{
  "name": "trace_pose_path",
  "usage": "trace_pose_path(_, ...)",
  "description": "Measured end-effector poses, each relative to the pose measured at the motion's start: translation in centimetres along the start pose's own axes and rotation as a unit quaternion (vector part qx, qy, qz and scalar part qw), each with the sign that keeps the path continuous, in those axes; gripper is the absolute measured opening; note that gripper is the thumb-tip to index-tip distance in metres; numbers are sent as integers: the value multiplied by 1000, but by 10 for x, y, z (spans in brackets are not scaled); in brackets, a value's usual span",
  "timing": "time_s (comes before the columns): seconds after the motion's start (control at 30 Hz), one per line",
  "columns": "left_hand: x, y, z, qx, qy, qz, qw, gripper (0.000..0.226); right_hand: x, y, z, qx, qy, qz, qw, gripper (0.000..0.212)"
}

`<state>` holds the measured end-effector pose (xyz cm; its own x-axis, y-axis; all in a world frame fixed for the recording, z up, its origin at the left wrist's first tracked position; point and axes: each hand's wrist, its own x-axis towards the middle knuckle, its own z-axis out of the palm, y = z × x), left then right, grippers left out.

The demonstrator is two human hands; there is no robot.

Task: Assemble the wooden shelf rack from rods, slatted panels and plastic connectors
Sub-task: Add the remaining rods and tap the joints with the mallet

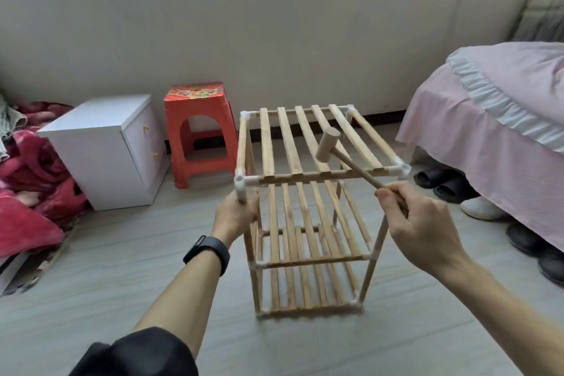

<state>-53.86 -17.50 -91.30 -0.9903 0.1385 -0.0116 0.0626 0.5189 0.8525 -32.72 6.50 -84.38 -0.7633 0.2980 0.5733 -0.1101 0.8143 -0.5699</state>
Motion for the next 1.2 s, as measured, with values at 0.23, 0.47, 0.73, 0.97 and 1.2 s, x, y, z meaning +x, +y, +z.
trace_pose_path(0.23,-17,10,-19,223,290,274,890,90,-10,31,-18,28,17,146,989,20)
trace_pose_path(0.47,-40,110,72,378,122,441,805,92,-23,51,-50,-41,8,216,975,32)
trace_pose_path(0.73,-29,136,112,414,95,369,827,59,-23,58,-102,-78,47,174,981,37)
trace_pose_path(0.97,-32,135,110,415,78,373,827,60,-22,59,-95,-120,-39,151,980,32)
trace_pose_path(1.2,-33,135,106,427,61,360,827,63,-11,49,-93,-164,-77,159,970,36)
